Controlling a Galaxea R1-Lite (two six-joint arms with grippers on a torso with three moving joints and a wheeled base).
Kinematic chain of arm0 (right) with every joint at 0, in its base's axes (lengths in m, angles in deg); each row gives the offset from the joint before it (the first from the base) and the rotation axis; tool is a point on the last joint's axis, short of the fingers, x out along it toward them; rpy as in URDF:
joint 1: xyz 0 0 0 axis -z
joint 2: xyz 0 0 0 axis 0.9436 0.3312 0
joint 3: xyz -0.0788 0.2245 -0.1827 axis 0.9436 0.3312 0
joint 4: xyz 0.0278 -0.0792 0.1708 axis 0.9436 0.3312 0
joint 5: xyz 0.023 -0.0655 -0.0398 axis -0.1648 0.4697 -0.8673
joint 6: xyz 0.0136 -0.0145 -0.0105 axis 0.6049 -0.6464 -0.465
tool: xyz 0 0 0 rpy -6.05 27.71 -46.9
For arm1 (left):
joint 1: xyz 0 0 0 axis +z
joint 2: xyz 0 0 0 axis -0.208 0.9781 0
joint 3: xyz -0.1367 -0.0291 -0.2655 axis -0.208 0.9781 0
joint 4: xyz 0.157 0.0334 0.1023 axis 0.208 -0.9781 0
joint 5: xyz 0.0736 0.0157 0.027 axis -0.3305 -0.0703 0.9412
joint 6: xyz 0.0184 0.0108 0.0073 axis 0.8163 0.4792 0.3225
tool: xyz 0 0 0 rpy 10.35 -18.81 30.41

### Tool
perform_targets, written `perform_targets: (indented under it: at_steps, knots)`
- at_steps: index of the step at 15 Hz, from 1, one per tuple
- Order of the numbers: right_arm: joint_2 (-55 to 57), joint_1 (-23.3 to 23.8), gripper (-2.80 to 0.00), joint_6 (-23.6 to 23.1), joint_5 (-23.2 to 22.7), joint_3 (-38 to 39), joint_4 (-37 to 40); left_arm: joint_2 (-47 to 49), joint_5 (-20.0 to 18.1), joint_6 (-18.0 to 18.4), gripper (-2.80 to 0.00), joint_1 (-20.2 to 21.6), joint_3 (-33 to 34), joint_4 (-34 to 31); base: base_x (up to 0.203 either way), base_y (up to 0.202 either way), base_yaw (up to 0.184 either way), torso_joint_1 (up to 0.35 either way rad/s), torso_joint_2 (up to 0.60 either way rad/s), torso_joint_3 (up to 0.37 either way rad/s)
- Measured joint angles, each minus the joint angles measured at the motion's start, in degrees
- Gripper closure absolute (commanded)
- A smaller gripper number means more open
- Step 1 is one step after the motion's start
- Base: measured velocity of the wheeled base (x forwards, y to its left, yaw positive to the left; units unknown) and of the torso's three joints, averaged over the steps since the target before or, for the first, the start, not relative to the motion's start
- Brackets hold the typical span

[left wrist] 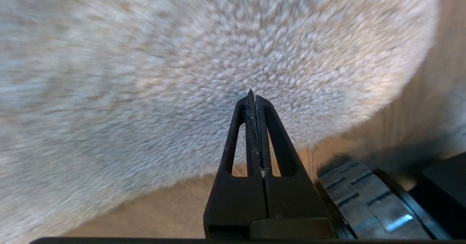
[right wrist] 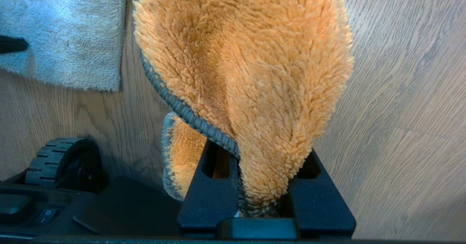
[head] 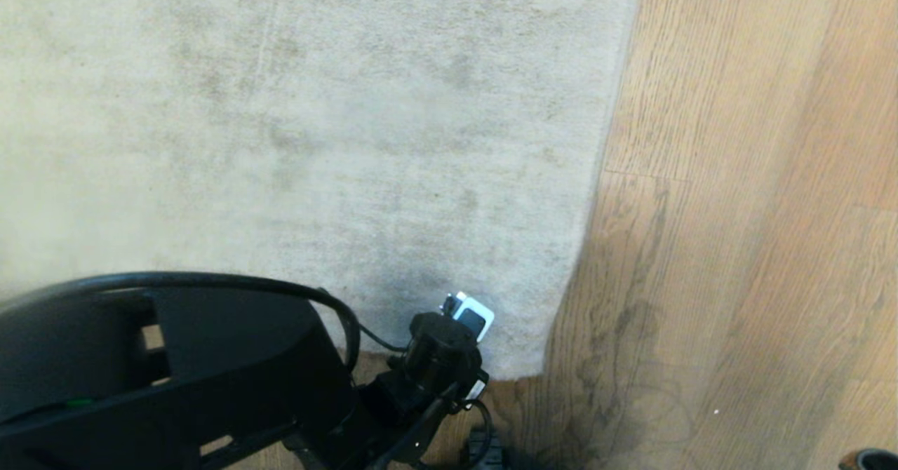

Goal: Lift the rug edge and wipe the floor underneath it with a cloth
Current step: Put down the rag

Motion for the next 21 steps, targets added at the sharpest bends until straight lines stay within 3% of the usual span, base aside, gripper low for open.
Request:
perform_targets:
  at_steps: [10, 16, 18, 21]
  knots:
    - [0.0, 0.0, 0.00, 0.0, 0.0, 0.0, 0.0, -26.6, 0.8, 2.8, 0.00, -0.6, 16.7, 0.2, 0.000, 0.000, 0.000, 0.000, 0.00, 0.000]
    - [0.0, 0.0, 0.00, 0.0, 0.0, 0.0, 0.0, -42.1, 2.2, 4.8, 0.00, 0.5, 23.3, 0.4, 0.000, 0.000, 0.000, 0.000, 0.00, 0.000]
    - [0.0, 0.0, 0.00, 0.0, 0.0, 0.0, 0.0, -47.3, 2.4, 5.6, 0.00, 2.6, 25.9, 0.4, 0.000, 0.000, 0.000, 0.000, 0.00, 0.000]
    - [0.0, 0.0, 0.00, 0.0, 0.0, 0.0, 0.0, -55.4, 0.9, 7.6, 0.00, 9.9, 29.3, 0.0, 0.000, 0.000, 0.000, 0.000, 0.00, 0.000]
